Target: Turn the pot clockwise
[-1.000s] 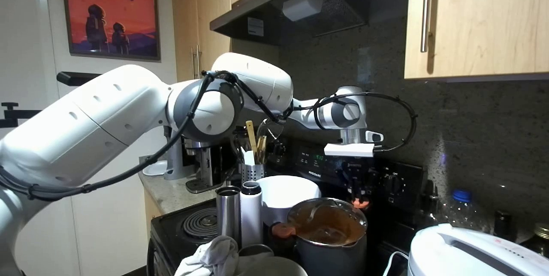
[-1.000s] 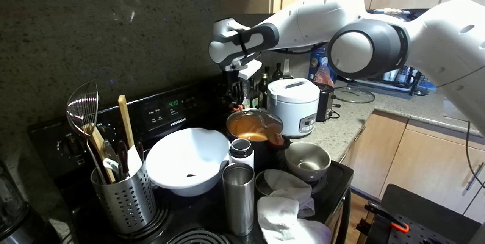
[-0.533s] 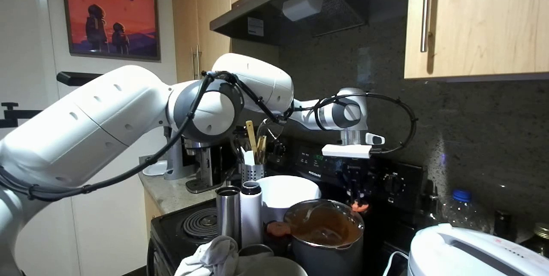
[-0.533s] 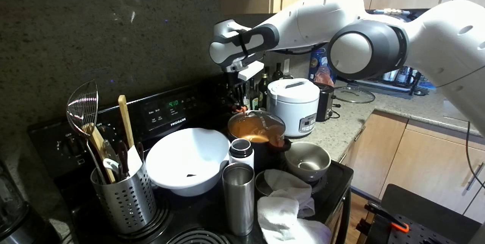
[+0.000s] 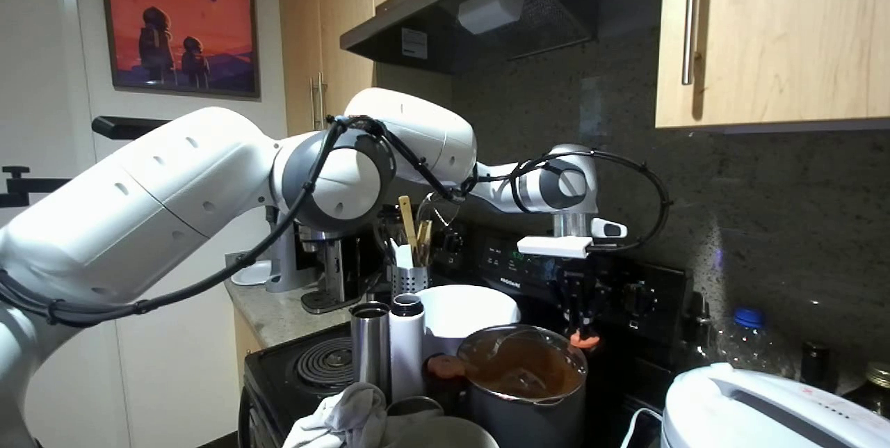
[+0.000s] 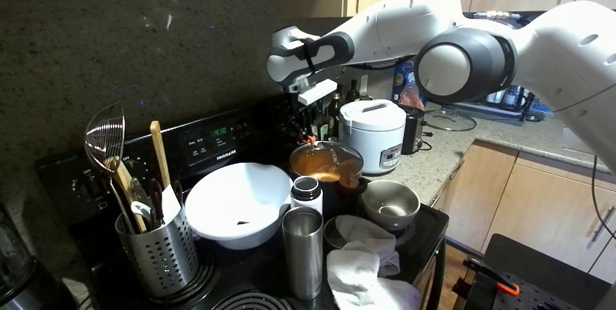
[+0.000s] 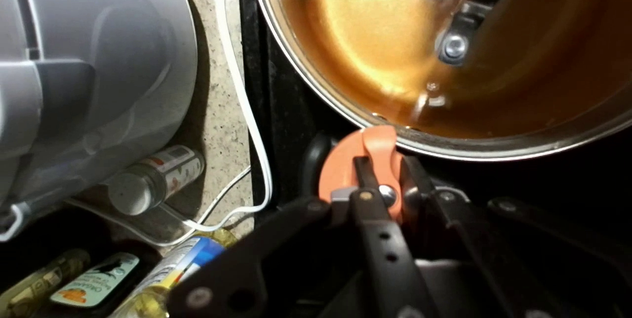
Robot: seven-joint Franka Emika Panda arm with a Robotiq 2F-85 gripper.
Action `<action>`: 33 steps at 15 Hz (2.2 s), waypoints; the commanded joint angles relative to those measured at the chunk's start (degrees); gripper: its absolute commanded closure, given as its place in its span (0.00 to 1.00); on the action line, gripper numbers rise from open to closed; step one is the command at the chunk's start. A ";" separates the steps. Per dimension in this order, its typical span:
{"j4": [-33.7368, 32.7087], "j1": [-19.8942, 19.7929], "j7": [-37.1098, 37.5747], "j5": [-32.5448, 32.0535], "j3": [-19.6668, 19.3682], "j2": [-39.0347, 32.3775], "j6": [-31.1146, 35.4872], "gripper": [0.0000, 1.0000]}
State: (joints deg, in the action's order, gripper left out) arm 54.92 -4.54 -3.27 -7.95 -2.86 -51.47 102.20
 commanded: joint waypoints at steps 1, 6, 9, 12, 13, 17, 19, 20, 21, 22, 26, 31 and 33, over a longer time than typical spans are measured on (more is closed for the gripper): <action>-1.80 1.25 6.06 0.08 -1.81 -1.86 -1.96 0.95; -1.79 1.97 12.25 0.01 -2.84 -2.19 -1.76 0.95; -1.09 2.15 16.67 -0.46 -2.80 -2.06 -0.49 0.95; -0.82 2.29 20.84 -0.51 -2.84 -1.99 0.01 0.95; -0.90 2.26 22.48 -0.43 -2.83 -2.09 -0.11 0.95; -0.83 2.14 27.74 -0.45 -2.79 -2.29 0.06 0.95; -0.67 2.09 30.34 -0.45 -2.82 -2.31 0.46 0.95; -0.62 2.07 31.58 -0.43 -2.80 -2.32 0.63 0.95; -0.59 2.10 33.00 -0.47 -2.83 -2.31 0.70 0.95; -0.60 2.14 34.33 -0.55 -2.86 -2.34 0.71 0.95; -0.77 2.09 38.79 -0.61 -2.83 -2.49 0.69 0.95; -0.87 2.20 45.04 -0.81 -3.03 -2.62 0.73 0.95; -0.83 2.16 47.36 -0.83 -3.02 -2.54 0.79 0.95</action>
State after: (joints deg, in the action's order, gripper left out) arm 54.62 -2.99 39.95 -8.02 -4.41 -51.97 102.56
